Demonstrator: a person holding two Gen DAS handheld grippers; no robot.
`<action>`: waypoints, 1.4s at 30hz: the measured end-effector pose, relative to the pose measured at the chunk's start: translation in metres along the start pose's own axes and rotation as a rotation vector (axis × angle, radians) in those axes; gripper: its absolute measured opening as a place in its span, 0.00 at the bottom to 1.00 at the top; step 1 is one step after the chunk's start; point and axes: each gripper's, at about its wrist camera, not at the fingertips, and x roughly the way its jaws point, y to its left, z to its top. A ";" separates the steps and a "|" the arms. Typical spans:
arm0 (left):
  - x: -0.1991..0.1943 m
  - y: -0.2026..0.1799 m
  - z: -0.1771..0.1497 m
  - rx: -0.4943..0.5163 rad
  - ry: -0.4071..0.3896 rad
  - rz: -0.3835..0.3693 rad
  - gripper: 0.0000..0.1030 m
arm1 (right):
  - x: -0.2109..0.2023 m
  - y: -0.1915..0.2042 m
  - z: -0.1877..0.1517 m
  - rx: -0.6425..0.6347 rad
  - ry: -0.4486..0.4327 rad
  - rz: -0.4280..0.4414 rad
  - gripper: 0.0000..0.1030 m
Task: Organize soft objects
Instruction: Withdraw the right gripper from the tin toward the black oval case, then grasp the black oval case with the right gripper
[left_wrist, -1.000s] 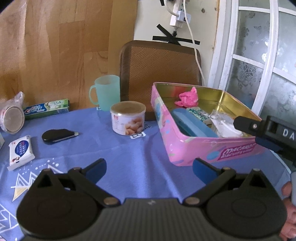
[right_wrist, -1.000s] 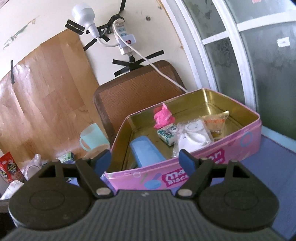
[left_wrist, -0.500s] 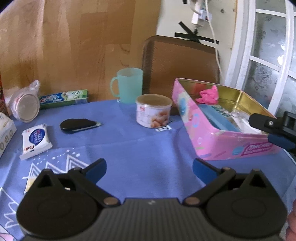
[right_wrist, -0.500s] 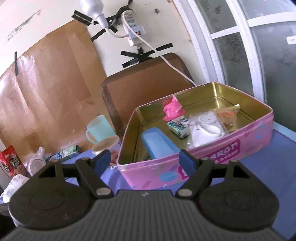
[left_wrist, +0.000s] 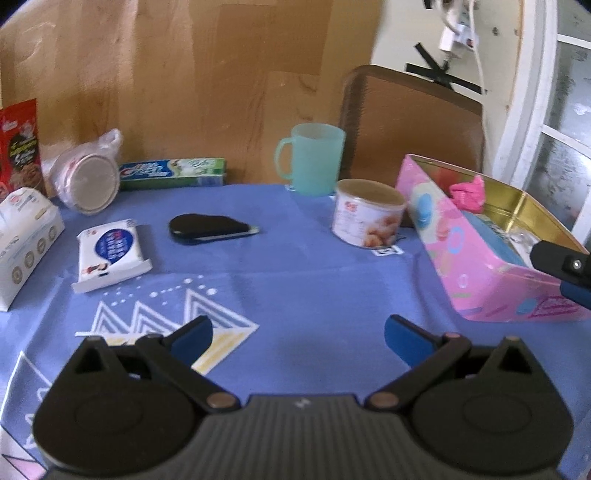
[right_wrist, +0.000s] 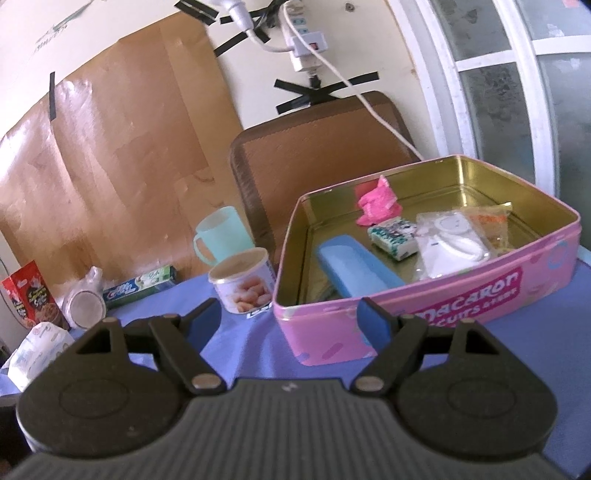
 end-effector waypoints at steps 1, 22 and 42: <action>0.001 0.003 0.000 -0.003 -0.001 0.009 1.00 | 0.001 0.002 -0.001 -0.003 0.003 0.004 0.80; 0.016 0.079 0.000 -0.103 -0.011 0.196 1.00 | 0.019 0.048 -0.010 -0.130 0.042 0.103 0.80; 0.002 0.180 -0.013 -0.398 -0.127 0.282 1.00 | 0.116 0.147 -0.030 -0.407 0.181 0.292 0.80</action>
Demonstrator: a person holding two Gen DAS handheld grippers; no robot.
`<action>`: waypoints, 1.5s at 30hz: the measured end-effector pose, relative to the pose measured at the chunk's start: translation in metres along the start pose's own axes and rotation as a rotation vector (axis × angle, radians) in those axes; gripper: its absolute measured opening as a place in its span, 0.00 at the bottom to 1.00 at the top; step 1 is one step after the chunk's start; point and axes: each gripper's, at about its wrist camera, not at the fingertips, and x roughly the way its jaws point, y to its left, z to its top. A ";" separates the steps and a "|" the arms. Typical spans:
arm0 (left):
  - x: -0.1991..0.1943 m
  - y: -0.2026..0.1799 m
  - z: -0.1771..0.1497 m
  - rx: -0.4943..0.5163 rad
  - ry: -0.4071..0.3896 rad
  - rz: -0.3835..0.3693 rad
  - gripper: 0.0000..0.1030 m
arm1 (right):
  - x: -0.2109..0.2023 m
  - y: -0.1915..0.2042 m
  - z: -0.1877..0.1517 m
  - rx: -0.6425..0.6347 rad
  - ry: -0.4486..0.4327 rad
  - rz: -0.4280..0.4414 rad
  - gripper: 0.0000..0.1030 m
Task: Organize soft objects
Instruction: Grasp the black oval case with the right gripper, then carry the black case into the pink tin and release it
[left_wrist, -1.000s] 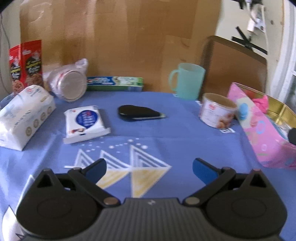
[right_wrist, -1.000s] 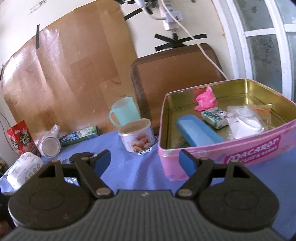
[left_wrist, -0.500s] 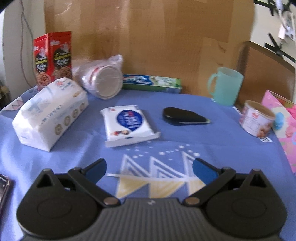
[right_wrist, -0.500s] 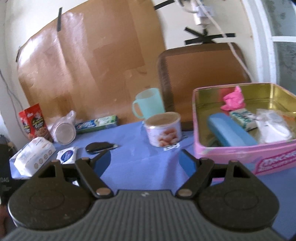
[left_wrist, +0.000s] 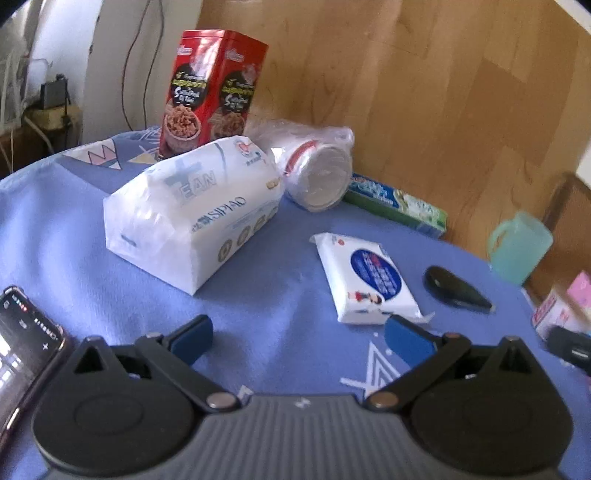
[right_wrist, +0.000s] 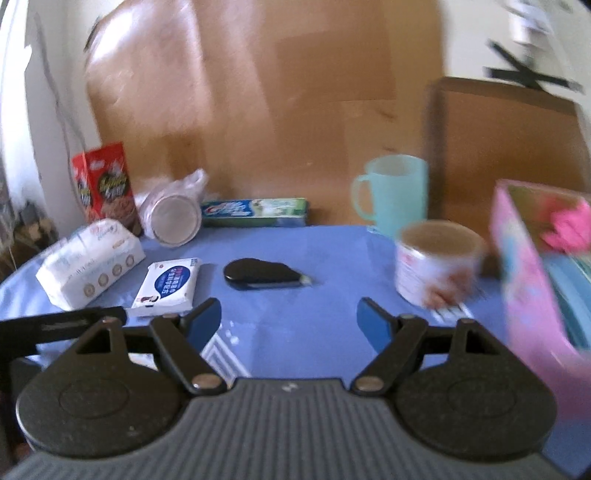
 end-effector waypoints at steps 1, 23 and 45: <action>0.000 0.000 0.000 -0.001 -0.003 0.000 1.00 | 0.015 0.005 0.005 -0.027 0.013 0.004 0.80; -0.003 -0.001 0.000 0.008 -0.034 -0.059 1.00 | 0.032 0.003 -0.011 -0.160 0.214 0.165 0.73; -0.050 -0.084 -0.041 0.164 0.296 -0.532 1.00 | -0.100 -0.046 -0.084 -0.177 0.123 0.086 0.86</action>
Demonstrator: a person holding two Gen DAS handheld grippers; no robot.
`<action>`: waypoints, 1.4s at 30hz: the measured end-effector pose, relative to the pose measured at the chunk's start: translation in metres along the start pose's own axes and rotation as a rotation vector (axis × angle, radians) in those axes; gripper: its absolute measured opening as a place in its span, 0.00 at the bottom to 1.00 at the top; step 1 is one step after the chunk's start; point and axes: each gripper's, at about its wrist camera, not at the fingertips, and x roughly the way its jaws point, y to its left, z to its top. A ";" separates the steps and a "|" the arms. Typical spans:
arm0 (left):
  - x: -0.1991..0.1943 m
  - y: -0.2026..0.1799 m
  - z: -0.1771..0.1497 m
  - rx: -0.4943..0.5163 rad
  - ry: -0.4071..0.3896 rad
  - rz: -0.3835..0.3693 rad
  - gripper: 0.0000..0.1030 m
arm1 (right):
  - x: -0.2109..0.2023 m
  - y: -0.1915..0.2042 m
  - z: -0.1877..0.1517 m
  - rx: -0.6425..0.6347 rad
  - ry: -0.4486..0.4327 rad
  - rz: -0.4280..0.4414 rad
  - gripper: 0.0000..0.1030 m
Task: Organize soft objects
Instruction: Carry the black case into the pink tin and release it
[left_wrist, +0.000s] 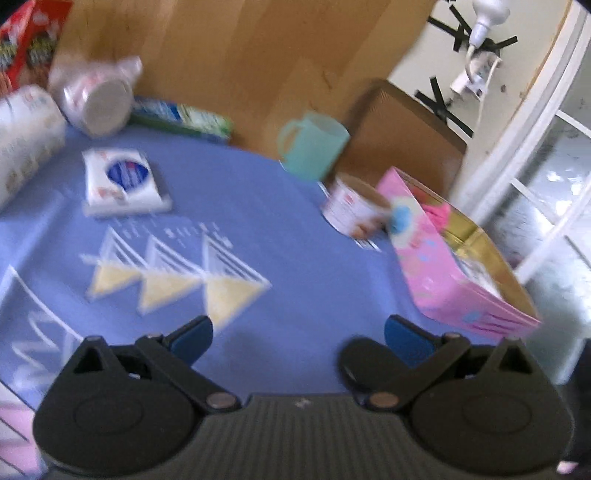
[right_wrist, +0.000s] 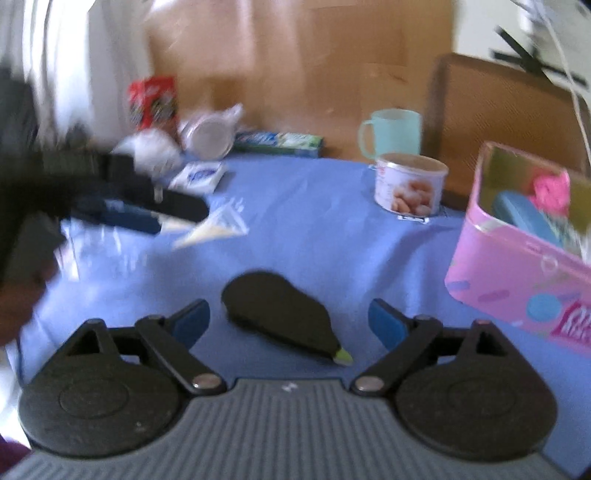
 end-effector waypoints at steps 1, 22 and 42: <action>0.001 -0.001 -0.003 -0.011 0.018 -0.015 1.00 | 0.000 -0.003 -0.005 -0.007 0.009 0.004 0.78; 0.058 -0.106 0.022 0.168 0.087 -0.158 0.46 | -0.046 -0.028 -0.007 0.181 -0.250 -0.195 0.40; 0.115 -0.201 0.036 0.413 -0.041 0.019 0.69 | -0.063 -0.129 -0.015 0.383 -0.321 -0.619 0.41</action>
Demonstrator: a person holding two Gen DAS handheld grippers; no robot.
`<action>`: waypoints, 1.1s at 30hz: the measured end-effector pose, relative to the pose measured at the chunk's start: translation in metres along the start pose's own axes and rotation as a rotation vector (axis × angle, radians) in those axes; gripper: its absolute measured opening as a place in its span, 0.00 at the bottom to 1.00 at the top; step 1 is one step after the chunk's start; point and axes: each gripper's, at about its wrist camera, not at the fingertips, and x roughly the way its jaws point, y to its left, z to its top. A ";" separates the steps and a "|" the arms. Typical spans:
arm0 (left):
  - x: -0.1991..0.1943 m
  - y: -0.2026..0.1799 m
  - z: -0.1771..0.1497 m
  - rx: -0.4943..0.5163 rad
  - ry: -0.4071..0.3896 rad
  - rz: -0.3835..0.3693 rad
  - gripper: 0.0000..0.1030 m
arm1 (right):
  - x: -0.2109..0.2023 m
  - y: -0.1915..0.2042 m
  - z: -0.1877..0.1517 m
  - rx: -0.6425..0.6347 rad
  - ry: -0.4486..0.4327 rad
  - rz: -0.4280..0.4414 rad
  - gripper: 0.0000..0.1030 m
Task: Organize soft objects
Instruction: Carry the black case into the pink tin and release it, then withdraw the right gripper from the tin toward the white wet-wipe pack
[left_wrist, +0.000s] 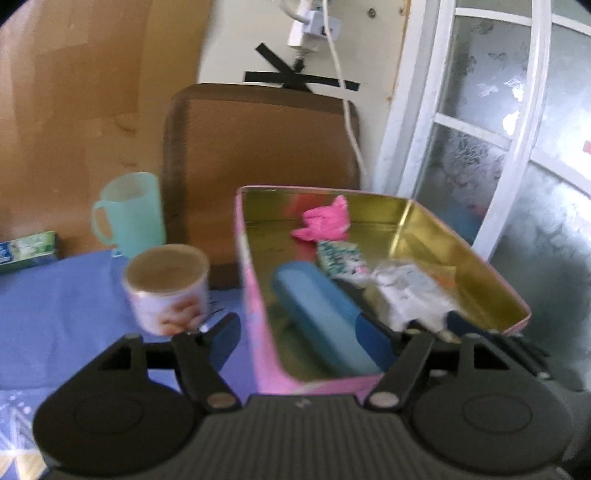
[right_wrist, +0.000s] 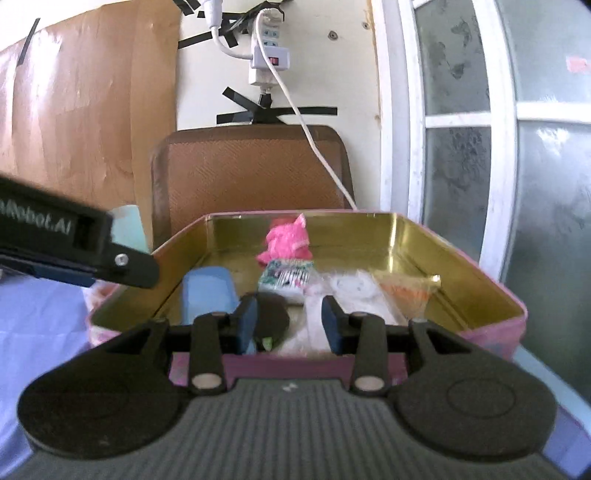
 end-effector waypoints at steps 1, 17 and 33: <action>-0.002 0.003 -0.001 -0.002 0.005 0.003 0.69 | -0.004 -0.002 0.001 0.017 -0.004 0.006 0.41; -0.056 0.025 -0.033 0.039 -0.028 0.103 0.91 | -0.033 0.008 0.016 0.276 0.065 0.149 0.50; -0.082 0.056 -0.054 0.051 -0.053 0.158 1.00 | -0.045 0.033 0.021 0.354 0.089 0.185 0.68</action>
